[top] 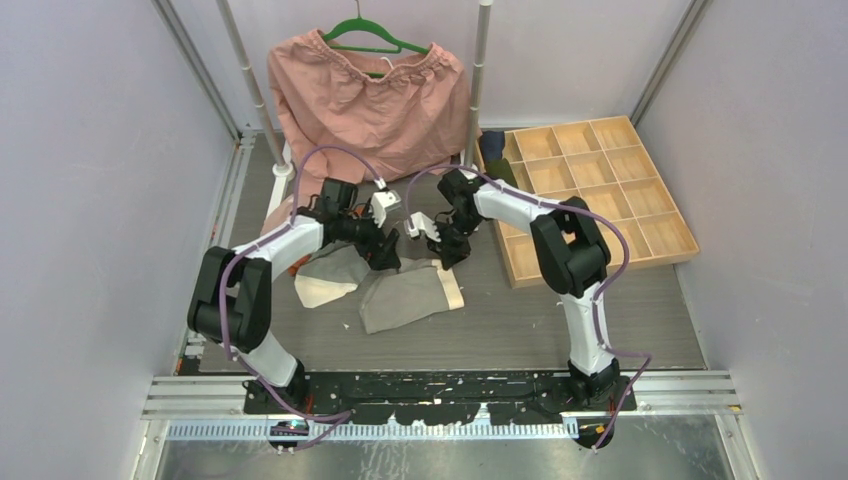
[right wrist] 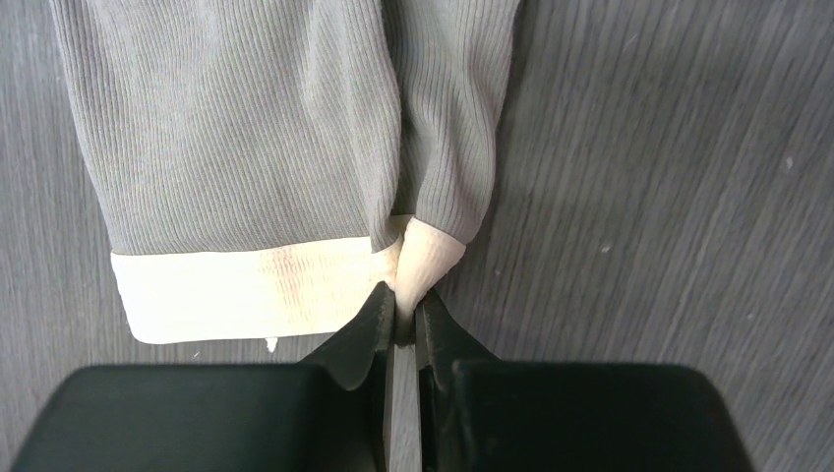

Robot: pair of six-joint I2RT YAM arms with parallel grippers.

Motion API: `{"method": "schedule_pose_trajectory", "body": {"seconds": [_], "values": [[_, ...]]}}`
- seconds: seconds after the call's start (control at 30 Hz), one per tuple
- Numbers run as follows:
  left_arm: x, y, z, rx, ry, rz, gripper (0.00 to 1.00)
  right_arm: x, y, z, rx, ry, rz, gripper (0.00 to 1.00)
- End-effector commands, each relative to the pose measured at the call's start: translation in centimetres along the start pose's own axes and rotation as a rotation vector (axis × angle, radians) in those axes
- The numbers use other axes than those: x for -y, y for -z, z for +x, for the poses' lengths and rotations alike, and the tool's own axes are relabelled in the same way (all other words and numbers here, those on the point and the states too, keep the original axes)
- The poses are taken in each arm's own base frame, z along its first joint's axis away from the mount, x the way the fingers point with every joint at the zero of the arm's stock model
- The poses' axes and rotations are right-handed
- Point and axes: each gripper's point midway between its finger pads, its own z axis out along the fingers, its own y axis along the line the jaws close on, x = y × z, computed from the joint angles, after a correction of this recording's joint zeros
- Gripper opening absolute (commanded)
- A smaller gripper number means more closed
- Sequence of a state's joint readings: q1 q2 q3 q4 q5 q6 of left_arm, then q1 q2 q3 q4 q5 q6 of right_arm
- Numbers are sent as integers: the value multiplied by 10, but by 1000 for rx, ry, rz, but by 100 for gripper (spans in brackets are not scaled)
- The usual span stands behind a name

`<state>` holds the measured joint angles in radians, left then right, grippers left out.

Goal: Roll the underwear
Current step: Fold the underwear at the center of the board.

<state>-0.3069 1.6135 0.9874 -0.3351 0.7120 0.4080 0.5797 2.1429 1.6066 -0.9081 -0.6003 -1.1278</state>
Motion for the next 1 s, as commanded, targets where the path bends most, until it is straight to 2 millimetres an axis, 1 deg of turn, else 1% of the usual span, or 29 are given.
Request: {"method": "schedule_pose_trajectory", "body": {"seconds": [0.0,0.1,0.17,0.2,0.33,0.4,0.5,0.57,0.63,0.77,0.87,0.97], "values": [[5,-6,-17,21,-66,27,88,-3,15,8,-17,2,43,5],[8,-17,-21,-2,-121,-1,88,-6,18,11,-1,-11,64,6],[11,-21,-23,-5,-159,3,89,-7,20,10,21,-13,79,6],[15,-22,-24,1,-171,18,89,-8,20,12,28,-20,80,5],[29,-27,-38,85,-249,107,90,-12,24,20,26,-27,94,5],[30,-31,-41,107,-252,119,90,-13,28,19,45,-30,111,5],[30,-35,-42,91,-252,132,89,-12,31,21,38,-36,125,5],[37,-42,-43,83,-277,156,86,-13,33,25,21,-39,134,5],[45,-49,-41,66,-300,171,86,-12,35,26,25,-30,149,5],[52,-62,-29,30,-294,195,85,-13,40,26,40,-24,154,5],[53,-68,-24,18,-273,212,83,-15,41,25,43,-15,147,4],[47,-77,-14,0,-248,201,80,-14,41,23,53,-8,149,4]]}}
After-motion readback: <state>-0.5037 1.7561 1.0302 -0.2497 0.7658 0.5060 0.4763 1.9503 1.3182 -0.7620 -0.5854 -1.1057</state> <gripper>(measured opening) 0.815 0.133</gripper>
